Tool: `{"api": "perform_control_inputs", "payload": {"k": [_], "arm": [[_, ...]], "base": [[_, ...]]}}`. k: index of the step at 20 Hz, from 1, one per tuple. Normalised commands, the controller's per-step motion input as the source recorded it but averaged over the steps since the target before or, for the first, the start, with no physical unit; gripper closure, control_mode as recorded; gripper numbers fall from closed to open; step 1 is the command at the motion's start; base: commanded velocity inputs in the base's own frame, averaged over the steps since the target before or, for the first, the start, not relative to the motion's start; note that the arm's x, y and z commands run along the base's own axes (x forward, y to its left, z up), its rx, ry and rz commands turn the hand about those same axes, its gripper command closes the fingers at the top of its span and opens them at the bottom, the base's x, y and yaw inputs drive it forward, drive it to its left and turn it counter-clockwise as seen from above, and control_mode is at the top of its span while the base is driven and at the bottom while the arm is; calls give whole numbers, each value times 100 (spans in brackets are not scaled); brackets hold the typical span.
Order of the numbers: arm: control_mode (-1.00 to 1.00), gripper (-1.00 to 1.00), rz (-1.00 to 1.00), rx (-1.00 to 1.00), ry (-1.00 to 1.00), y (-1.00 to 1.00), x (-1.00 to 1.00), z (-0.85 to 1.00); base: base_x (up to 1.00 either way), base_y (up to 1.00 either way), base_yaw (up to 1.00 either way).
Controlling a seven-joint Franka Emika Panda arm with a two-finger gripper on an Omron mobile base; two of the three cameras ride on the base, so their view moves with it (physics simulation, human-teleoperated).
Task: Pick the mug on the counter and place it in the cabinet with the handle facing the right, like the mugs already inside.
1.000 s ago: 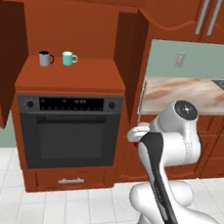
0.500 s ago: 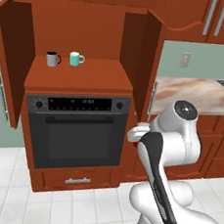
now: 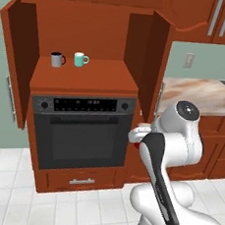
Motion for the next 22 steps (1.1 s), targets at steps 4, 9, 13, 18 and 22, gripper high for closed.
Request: {"api": "perform_control_inputs", "payload": {"k": [4, 9, 13, 18, 22], "arm": [[100, 100, 0, 0, 0, 0, 0, 0], [100, 100, 0, 0, 0, 0, 0, 0], [100, 100, 0, 0, 0, 0, 0, 0], [100, 100, 0, 0, 0, 0, 0, 0], [100, 100, 0, 0, 0, 0, 0, 0]], "base": [[11, 47, 0], [16, 35, 0], [22, 20, 0], [32, 19, 0], [39, 20, 0]]}}
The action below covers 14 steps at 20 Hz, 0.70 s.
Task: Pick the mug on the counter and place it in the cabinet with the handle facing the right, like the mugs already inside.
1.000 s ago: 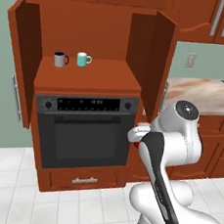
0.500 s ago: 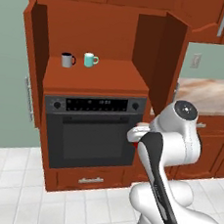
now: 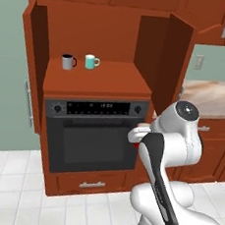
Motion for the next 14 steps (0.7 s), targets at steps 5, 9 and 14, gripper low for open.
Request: {"api": "perform_control_inputs", "payload": {"k": [5, 9, 14], "arm": [[100, 100, 0, 0, 0, 0, 0, 0], [100, 100, 0, 0, 0, 0, 0, 0], [100, 100, 0, 0, 0, 0, 0, 0]], "base": [[38, 30, 0], [34, 33, 0], [34, 31, 0]]}}
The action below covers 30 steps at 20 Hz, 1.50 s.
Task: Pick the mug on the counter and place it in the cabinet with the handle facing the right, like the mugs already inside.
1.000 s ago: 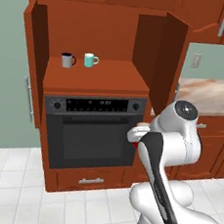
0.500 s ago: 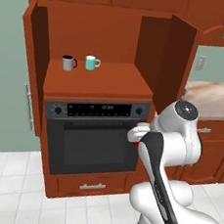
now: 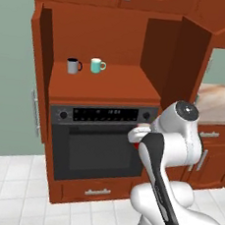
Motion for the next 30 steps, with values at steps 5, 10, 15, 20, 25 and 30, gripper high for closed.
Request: {"api": "perform_control_inputs", "payload": {"k": [5, 10, 15, 20, 25, 30], "arm": [[100, 100, 0, 0, 0, 0, 0, 0], [100, 100, 0, 0, 0, 0, 0, 0], [100, 100, 0, 0, 0, 0, 0, 0], [100, 100, 0, 0, 0, 0, 0, 0], [100, 100, 0, 0, 0, 0, 0, 0], [100, 100, 0, 0, 0, 0, 0, 0]], "base": [[35, 22, 0], [39, 24, 0], [38, 27, 0], [37, 27, 0], [34, 25, 0], [35, 21, 0]]}}
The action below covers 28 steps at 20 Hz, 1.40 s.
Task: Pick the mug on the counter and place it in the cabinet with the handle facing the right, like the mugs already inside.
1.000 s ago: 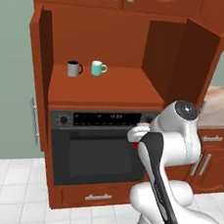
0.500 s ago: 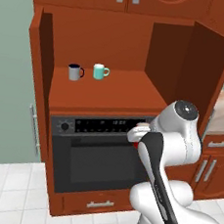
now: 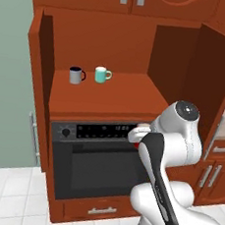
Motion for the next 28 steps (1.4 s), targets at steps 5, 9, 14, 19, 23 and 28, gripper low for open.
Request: {"api": "perform_control_inputs", "payload": {"k": [5, 9, 14, 19, 23, 28], "arm": [[100, 100, 0, 0, 0, 0, 0, 0], [100, 100, 0, 0, 0, 0, 0, 0], [100, 100, 0, 0, 0, 0, 0, 0], [100, 100, 0, 0, 0, 0, 0, 0], [100, 100, 0, 0, 0, 0, 0, 0], [100, 100, 0, 0, 0, 0, 0, 0]], "base": [[32, 21, 0], [33, 19, 0], [33, 20, 0], [35, 18, 0], [34, 19, 0], [32, 19, 0]]}}
